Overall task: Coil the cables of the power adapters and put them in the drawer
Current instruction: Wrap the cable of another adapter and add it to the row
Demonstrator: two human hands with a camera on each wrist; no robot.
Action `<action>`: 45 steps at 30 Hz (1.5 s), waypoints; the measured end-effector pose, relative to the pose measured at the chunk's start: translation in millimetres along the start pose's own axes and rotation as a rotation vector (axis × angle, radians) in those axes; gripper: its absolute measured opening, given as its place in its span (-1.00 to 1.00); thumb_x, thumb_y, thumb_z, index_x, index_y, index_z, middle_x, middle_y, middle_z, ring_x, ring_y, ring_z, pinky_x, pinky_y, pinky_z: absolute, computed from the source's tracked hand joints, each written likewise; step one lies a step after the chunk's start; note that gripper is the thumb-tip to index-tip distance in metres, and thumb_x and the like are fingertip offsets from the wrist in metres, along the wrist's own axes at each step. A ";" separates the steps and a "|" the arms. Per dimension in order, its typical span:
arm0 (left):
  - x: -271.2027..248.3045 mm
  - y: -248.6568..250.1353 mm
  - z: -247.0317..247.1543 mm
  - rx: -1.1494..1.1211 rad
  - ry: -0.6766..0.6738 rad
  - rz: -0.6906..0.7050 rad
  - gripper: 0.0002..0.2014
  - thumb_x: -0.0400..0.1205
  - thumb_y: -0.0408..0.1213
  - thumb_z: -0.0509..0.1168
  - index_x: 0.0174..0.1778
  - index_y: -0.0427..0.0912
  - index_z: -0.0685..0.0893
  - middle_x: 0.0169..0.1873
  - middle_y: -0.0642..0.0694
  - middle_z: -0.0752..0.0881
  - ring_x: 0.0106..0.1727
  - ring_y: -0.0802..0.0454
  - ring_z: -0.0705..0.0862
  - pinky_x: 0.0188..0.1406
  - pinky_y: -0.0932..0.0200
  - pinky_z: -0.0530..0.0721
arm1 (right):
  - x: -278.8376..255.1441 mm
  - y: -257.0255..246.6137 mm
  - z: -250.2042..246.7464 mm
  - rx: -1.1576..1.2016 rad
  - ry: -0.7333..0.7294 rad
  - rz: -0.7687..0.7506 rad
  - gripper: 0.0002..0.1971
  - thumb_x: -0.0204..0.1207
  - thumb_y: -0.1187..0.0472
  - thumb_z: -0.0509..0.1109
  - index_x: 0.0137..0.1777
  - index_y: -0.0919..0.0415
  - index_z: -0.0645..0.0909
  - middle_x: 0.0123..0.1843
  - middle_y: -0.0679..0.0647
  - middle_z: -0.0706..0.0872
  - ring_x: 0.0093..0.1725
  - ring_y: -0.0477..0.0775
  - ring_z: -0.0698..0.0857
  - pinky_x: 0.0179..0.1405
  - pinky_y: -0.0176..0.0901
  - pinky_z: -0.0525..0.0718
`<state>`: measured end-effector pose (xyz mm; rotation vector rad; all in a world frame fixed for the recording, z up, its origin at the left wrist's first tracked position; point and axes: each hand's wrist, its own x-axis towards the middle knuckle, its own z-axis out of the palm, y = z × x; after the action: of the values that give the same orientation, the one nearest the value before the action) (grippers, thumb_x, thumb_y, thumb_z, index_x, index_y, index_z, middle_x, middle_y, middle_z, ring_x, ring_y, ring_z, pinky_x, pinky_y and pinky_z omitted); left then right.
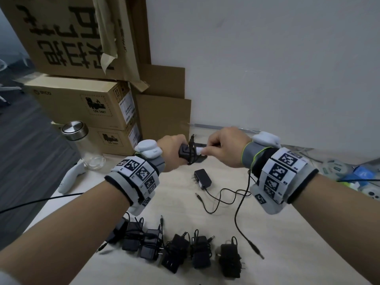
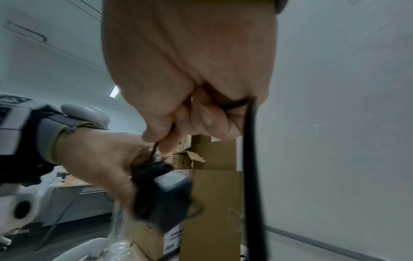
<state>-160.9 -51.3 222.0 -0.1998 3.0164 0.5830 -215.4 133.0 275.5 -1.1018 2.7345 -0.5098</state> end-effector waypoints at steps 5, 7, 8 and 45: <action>-5.4 1.6 4.9 -0.211 -0.081 0.264 -0.63 0.39 -0.26 0.61 -0.15 0.11 0.53 -0.25 0.10 0.67 -0.19 0.05 0.64 -0.28 0.25 0.49 | 8.9 21.5 6.6 0.258 0.021 0.035 -0.76 0.38 0.00 0.57 -0.31 0.17 0.72 -0.43 -0.03 0.64 -0.39 -0.07 0.51 -0.30 -0.21 0.52; -6.7 -1.1 4.1 -0.345 -0.063 0.309 -0.61 0.36 -0.31 0.63 -0.17 0.10 0.54 -0.26 0.14 0.68 -0.25 0.24 0.63 -0.28 0.40 0.48 | 9.6 32.1 13.8 0.390 0.062 0.066 -0.75 0.45 0.05 0.53 -0.36 0.16 0.68 -0.47 -0.07 0.59 -0.43 -0.13 0.47 -0.33 -0.23 0.49; -7.6 -2.6 2.8 -0.433 -0.063 0.315 -0.61 0.35 -0.33 0.64 -0.19 0.09 0.55 -0.28 0.15 0.68 -0.27 0.29 0.63 -0.26 0.44 0.50 | 9.0 36.5 17.3 0.460 0.091 0.092 -0.74 0.50 0.06 0.49 -0.39 0.13 0.66 -0.48 -0.09 0.57 -0.47 -0.17 0.46 -0.36 -0.26 0.48; -18.2 -0.2 34.9 -1.152 -0.062 0.016 -0.38 0.54 -0.56 0.41 0.50 -0.12 0.42 0.08 -0.26 0.69 -0.10 -0.14 0.80 -0.01 -0.07 0.76 | 3.9 24.6 61.8 0.584 0.036 0.300 -0.77 0.62 0.29 0.28 -0.27 0.23 0.64 -0.41 0.01 0.56 -0.31 0.04 0.49 -0.22 -0.10 0.53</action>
<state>-141.6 -36.3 191.2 -0.1824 2.2278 2.1556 -217.9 131.1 208.9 -0.5323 2.4500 -1.1774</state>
